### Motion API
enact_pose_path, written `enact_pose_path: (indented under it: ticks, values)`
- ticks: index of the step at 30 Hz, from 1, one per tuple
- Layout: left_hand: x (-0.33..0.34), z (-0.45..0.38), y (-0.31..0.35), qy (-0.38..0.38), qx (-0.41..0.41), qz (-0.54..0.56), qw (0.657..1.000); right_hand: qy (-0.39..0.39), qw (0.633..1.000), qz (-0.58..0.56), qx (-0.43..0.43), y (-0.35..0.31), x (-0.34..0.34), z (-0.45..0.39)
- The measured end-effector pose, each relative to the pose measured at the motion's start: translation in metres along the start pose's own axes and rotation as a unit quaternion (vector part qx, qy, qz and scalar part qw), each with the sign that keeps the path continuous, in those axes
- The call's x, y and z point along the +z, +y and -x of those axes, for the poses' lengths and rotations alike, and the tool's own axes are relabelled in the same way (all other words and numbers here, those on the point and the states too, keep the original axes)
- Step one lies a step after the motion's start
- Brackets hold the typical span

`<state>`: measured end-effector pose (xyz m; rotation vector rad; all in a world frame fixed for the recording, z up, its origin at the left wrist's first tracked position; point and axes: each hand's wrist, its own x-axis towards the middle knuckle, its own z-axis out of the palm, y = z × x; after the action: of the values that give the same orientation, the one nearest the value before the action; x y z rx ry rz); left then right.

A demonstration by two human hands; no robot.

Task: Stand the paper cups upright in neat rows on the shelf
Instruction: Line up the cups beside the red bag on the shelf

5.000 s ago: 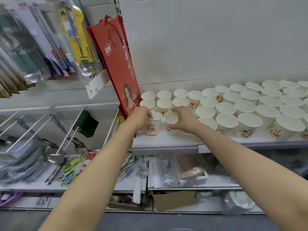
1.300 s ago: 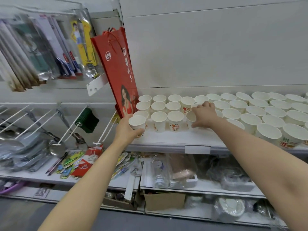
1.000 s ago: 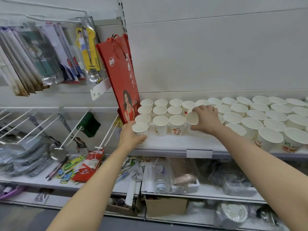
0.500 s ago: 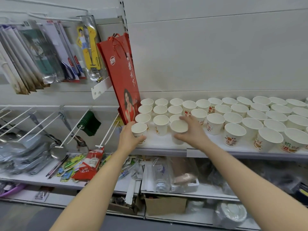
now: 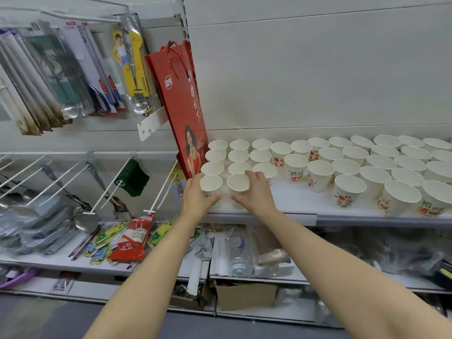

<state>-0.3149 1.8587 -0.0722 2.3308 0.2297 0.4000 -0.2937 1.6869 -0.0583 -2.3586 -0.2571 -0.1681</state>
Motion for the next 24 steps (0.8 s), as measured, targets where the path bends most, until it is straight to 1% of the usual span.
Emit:
enact_pose_path:
  ticks: [4,9,12,18,24]
  values:
    - [0.0,0.0,0.001,-0.01,0.001,-0.006,1.0,-0.017,1.0,0.007,-0.014,-0.002,0.006,0.0]
    - [-0.004,-0.004,0.002,-0.022,-0.003,-0.014,1.0,-0.006,0.999,0.03,-0.044,-0.002,0.009,-0.003]
    - [-0.006,-0.007,0.005,-0.024,0.001,-0.026,0.999,-0.014,0.998,0.031,-0.044,0.0,0.008,-0.003]
    - [-0.004,-0.009,0.007,-0.025,0.04,-0.027,0.999,0.005,0.999,0.011,-0.051,0.006,0.007,-0.001]
    - [-0.004,-0.014,0.006,-0.038,0.045,-0.045,0.997,0.033,0.998,0.028,-0.053,0.007,0.008,-0.005]
